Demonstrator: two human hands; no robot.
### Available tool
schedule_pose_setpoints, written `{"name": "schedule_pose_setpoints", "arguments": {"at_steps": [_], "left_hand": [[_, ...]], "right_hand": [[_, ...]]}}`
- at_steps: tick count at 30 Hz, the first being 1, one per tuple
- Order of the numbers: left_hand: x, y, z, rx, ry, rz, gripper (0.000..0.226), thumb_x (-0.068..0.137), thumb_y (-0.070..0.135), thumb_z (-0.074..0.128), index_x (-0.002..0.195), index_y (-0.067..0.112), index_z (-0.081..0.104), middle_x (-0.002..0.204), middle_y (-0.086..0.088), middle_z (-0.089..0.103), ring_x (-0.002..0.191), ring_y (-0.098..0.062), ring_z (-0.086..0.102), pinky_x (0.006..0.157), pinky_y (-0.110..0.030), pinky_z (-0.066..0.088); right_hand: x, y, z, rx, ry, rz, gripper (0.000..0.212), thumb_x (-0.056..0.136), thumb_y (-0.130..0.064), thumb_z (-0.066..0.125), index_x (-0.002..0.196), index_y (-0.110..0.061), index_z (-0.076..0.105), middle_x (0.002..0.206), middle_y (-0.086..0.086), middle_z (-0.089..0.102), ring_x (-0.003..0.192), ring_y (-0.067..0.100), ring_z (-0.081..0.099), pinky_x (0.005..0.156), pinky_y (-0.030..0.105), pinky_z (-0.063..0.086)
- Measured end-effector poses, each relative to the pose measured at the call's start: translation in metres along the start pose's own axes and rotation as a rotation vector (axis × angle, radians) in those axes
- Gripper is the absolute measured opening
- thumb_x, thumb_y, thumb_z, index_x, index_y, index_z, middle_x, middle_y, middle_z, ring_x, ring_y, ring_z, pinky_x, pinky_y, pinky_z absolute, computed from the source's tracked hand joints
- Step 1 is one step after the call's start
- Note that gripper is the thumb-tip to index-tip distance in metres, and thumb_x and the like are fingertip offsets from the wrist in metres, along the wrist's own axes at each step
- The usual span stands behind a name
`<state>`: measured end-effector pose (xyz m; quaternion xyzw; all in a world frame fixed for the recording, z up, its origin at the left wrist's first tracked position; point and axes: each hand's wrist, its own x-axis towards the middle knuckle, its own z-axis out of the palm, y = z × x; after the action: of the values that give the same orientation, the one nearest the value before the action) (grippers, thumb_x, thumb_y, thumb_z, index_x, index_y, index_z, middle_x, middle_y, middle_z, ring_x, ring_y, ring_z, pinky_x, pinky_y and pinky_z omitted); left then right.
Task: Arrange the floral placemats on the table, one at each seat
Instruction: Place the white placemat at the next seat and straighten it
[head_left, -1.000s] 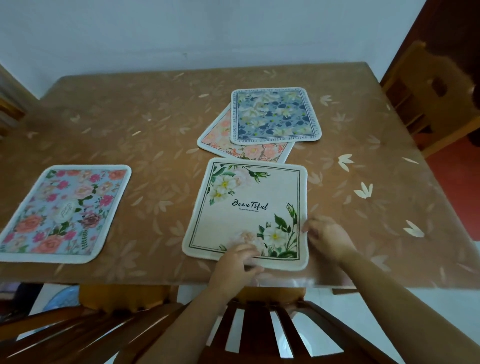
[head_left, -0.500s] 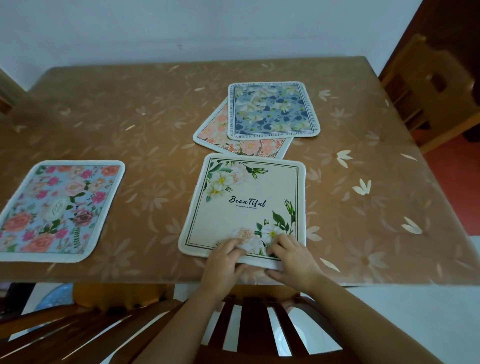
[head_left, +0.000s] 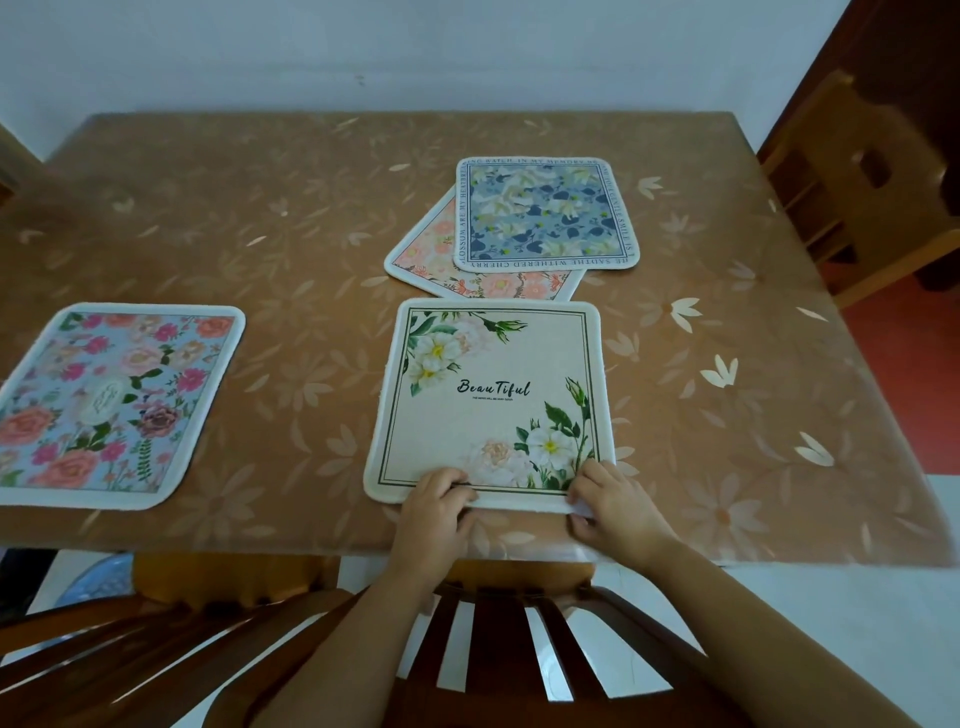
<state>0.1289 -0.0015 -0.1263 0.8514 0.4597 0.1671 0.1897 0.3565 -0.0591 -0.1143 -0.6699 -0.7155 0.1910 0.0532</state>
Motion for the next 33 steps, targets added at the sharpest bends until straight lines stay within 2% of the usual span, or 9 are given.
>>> {"name": "schedule_pose_setpoints", "arguments": {"at_steps": [4, 9, 13, 16, 21, 26, 33], "left_hand": [[0.0, -0.001, -0.005, -0.004, 0.005, -0.014, 0.015, 0.064, -0.002, 0.076, 0.073, 0.002, 0.066, 0.08, -0.014, 0.062, 0.075, -0.031, 0.059, 0.064, -0.039, 0.052], [-0.001, 0.001, -0.007, 0.018, -0.021, -0.02, 0.013, 0.066, 0.001, 0.075, 0.071, 0.004, 0.064, 0.077, -0.011, 0.061, 0.072, -0.03, 0.057, 0.06, -0.039, 0.049], [-0.002, 0.002, -0.003, 0.033, -0.052, -0.025, 0.009, 0.072, 0.007, 0.072, 0.075, 0.007, 0.063, 0.081, -0.008, 0.061, 0.079, -0.027, 0.055, 0.066, -0.038, 0.045], [-0.003, 0.0, 0.0, 0.043, -0.083, -0.015, 0.005, 0.08, 0.013, 0.065, 0.08, 0.008, 0.063, 0.087, -0.006, 0.06, 0.086, -0.023, 0.052, 0.072, -0.031, 0.039], [-0.006, 0.001, 0.003, 0.049, -0.13, -0.028, 0.007, 0.084, 0.017, 0.06, 0.086, 0.011, 0.061, 0.094, -0.003, 0.058, 0.09, -0.019, 0.05, 0.076, -0.029, 0.038], [-0.008, -0.002, 0.002, 0.042, -0.09, -0.09, 0.009, 0.083, 0.02, 0.063, 0.086, 0.011, 0.061, 0.094, -0.003, 0.056, 0.09, -0.018, 0.048, 0.077, -0.031, 0.039], [-0.007, -0.004, 0.001, 0.026, -0.097, -0.126, 0.009, 0.082, 0.021, 0.064, 0.082, 0.013, 0.06, 0.09, 0.0, 0.057, 0.088, -0.017, 0.049, 0.075, -0.03, 0.037]], "right_hand": [[-0.002, 0.001, 0.003, 0.004, 0.0, 0.024, 0.013, 0.075, -0.014, 0.058, 0.087, -0.01, 0.061, 0.096, 0.009, 0.058, 0.094, 0.026, 0.052, 0.077, 0.029, 0.037], [0.002, 0.001, 0.002, -0.006, -0.05, 0.059, 0.013, 0.075, -0.017, 0.055, 0.086, -0.012, 0.061, 0.094, 0.005, 0.061, 0.09, 0.022, 0.055, 0.073, 0.024, 0.037], [0.001, 0.003, 0.001, -0.011, -0.064, 0.066, 0.013, 0.075, -0.019, 0.056, 0.085, -0.014, 0.062, 0.093, 0.003, 0.061, 0.089, 0.02, 0.055, 0.072, 0.022, 0.037], [-0.003, 0.004, 0.001, 0.011, -0.059, 0.075, 0.012, 0.076, -0.019, 0.056, 0.086, -0.015, 0.062, 0.094, 0.002, 0.06, 0.089, 0.017, 0.053, 0.073, 0.02, 0.037], [-0.012, 0.008, 0.002, 0.037, -0.035, 0.043, 0.01, 0.08, -0.017, 0.057, 0.09, -0.014, 0.06, 0.097, 0.001, 0.057, 0.093, 0.016, 0.052, 0.074, 0.015, 0.032], [-0.018, 0.013, -0.002, 0.055, -0.025, 0.074, 0.012, 0.08, -0.021, 0.06, 0.091, -0.016, 0.059, 0.103, 0.0, 0.054, 0.099, 0.015, 0.047, 0.085, 0.027, 0.039], [-0.017, 0.011, -0.002, 0.09, -0.028, 0.096, 0.012, 0.079, -0.019, 0.06, 0.09, -0.013, 0.061, 0.102, 0.003, 0.055, 0.098, 0.018, 0.048, 0.084, 0.029, 0.042]]}}
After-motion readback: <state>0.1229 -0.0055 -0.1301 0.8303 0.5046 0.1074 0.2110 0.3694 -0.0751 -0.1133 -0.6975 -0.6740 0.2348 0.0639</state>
